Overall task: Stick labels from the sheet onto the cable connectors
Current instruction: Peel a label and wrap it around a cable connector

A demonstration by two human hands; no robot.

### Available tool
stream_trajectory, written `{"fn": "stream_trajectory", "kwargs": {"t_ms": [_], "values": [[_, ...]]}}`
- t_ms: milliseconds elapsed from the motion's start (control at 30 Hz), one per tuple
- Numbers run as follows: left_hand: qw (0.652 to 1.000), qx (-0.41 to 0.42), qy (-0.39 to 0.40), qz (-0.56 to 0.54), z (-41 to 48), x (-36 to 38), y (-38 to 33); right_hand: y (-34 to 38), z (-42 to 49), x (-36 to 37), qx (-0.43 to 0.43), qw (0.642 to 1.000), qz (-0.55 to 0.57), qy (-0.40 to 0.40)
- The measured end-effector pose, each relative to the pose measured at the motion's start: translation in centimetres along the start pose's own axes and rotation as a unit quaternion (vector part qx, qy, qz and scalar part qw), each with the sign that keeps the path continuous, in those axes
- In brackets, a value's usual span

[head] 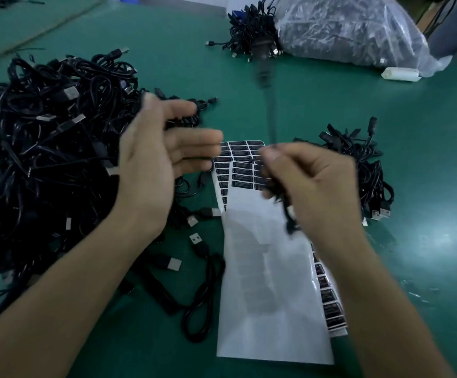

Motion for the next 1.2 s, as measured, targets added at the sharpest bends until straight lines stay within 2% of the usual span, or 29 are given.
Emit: {"fn": "stream_trajectory", "kwargs": {"t_ms": [67,100,133,167,233,267,333,500,667,767,867,933,1000,1033,1133,1200], "values": [[0.988,0.049,0.079,0.124,-0.7,1.2,0.0,-0.1,1.0,-3.7,0.011,0.992,-0.072,-0.106],[0.968,0.078,0.135,0.198,-1.1,2.0,0.1,0.0,1.3,-5.2,0.013,0.981,-0.121,-0.151],[0.934,0.095,0.198,0.281,-1.7,2.9,0.5,-0.1,1.6,-6.7,0.018,0.968,-0.162,-0.189],[0.884,0.104,0.259,0.374,-2.2,3.6,1.2,-0.2,1.8,-7.9,0.027,0.957,-0.189,-0.217],[0.761,0.105,0.355,0.533,-3.1,4.2,2.8,-0.8,2.1,-9.8,0.047,0.938,-0.242,-0.243],[0.716,0.099,0.383,0.576,-3.4,4.2,3.4,-1.2,2.3,-10.4,0.065,0.928,-0.273,-0.245],[0.671,0.087,0.408,0.612,-3.7,4.2,4.0,-1.5,2.6,-11.2,0.091,0.917,-0.306,-0.239],[0.657,0.086,0.390,0.639,-3.3,4.0,3.9,-0.1,3.3,-10.9,0.087,0.914,-0.329,-0.221],[0.666,0.086,0.387,0.632,-3.4,3.9,4.0,1.6,3.1,-8.6,0.005,0.903,-0.366,-0.225],[0.675,0.095,0.378,0.626,-3.5,3.9,3.9,2.3,2.8,-4.1,-0.071,0.923,-0.348,-0.151],[0.709,0.151,0.321,0.610,-2.9,4.0,2.3,0.3,2.5,0.0,-0.050,0.931,-0.358,-0.052],[0.719,0.223,0.253,0.608,-2.6,4.0,0.5,-1.4,2.0,1.3,-0.026,0.927,-0.375,-0.014],[0.692,0.277,0.177,0.643,-2.1,3.5,-0.7,-2.6,1.5,1.6,-0.008,0.923,-0.385,0.012],[0.677,0.280,0.153,0.664,-1.7,3.0,-1.0,-2.9,1.3,1.6,-0.006,0.917,-0.398,0.019],[0.659,0.193,0.134,0.715,-0.3,1.5,-0.5,-3.4,1.0,1.3,-0.001,0.886,-0.463,0.031],[0.629,0.129,0.144,0.753,0.0,0.8,0.6,-4.1,0.8,1.2,0.035,0.868,-0.490,0.064]]}}
Point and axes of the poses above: each hand's wrist, its own z-axis towards the middle knuckle, its own x-axis out of the palm, y = z × x, the point moved 8 cm from there along z, towards the middle knuckle, and after that the axes turned 8 degrees about x, right-handed, at the moved point
